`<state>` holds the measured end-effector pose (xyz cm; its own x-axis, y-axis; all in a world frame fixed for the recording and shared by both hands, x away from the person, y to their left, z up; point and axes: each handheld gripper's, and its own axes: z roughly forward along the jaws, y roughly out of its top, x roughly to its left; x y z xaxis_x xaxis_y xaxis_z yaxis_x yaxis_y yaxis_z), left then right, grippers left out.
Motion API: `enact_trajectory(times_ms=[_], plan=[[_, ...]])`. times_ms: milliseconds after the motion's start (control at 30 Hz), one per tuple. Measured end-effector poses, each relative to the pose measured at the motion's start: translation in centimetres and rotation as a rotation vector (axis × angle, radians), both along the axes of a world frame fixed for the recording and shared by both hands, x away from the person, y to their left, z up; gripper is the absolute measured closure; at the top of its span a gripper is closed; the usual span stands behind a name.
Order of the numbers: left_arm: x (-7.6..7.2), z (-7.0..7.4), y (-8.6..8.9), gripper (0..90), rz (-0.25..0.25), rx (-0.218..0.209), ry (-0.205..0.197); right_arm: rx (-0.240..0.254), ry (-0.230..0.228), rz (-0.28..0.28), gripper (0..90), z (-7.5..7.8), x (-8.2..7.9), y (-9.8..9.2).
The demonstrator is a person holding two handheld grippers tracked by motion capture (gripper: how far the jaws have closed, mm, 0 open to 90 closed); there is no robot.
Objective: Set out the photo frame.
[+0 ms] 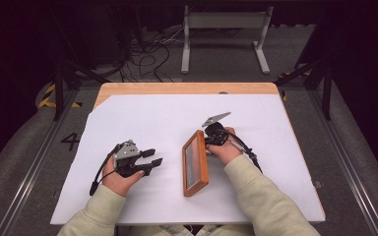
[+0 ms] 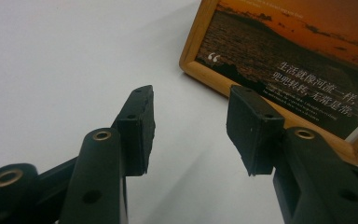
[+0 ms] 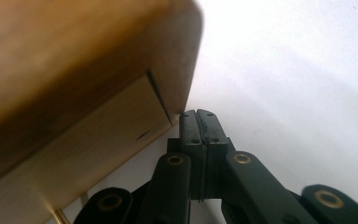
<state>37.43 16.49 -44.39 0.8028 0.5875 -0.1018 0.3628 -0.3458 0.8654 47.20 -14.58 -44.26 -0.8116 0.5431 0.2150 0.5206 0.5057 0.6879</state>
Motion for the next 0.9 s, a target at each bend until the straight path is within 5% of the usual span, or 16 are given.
enact_trajectory(times_ms=[200, 533, 633, 733, 900], plan=[[0.0, 0.0, 0.1, 50.7, 0.007, -0.003, -0.002, -0.010, 0.003, -0.041, 83.5, 0.8, -0.3, -1.1], [0.0, 0.3, 0.5, 39.3, 0.060, -0.003, -0.007, 0.003, -0.041, -0.142, 52.2, 5.6, -3.2, -3.4], [0.1, 0.2, 0.4, 38.9, 0.062, 0.009, -0.008, -0.009, -0.051, -0.140, 46.1, 7.4, -4.4, -3.6], [0.2, 0.1, 0.5, 38.7, 0.065, 0.004, -0.004, 0.041, -0.039, -0.166, 37.2, 8.8, -5.3, -3.8], [0.2, 0.2, 0.5, 38.7, 0.067, 0.008, 0.000, 0.039, -0.022, -0.145, 31.2, 9.4, -6.6, -3.0]])
